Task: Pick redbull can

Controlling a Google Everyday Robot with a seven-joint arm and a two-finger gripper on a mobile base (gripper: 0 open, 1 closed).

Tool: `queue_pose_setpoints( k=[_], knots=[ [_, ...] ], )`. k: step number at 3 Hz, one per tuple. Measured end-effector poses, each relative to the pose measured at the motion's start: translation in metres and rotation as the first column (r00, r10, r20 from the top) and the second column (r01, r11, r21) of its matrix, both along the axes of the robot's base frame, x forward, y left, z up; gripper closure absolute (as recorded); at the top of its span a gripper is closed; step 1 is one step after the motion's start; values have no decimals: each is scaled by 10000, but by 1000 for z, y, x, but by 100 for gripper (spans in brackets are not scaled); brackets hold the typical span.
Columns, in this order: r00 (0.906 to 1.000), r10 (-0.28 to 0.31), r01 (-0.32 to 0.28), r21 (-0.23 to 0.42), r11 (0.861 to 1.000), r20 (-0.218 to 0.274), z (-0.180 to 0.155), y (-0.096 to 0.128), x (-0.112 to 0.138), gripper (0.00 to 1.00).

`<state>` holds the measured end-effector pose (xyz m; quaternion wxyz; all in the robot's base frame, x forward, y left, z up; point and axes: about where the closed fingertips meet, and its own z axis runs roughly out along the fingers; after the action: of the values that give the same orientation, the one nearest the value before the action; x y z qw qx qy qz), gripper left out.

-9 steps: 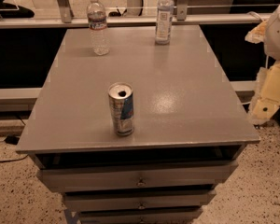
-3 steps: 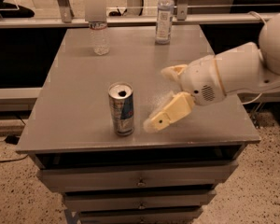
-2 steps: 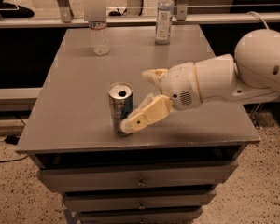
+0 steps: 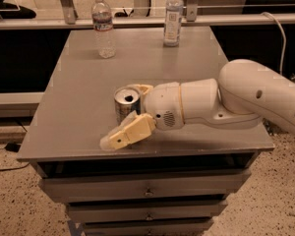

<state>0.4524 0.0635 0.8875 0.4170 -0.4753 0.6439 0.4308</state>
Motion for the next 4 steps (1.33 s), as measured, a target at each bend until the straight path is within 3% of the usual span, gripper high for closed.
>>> queue_pose_setpoints(
  k=[1, 3, 4],
  knots=[
    [10000, -59, 61, 255, 9997, -73, -11, 5, -2, 16],
    [9995, -289, 284, 458, 9985, 88, -13, -5, 5, 62],
    [9979, -434, 409, 528, 9978, 471, 0, -19, 18, 86]
  ],
)
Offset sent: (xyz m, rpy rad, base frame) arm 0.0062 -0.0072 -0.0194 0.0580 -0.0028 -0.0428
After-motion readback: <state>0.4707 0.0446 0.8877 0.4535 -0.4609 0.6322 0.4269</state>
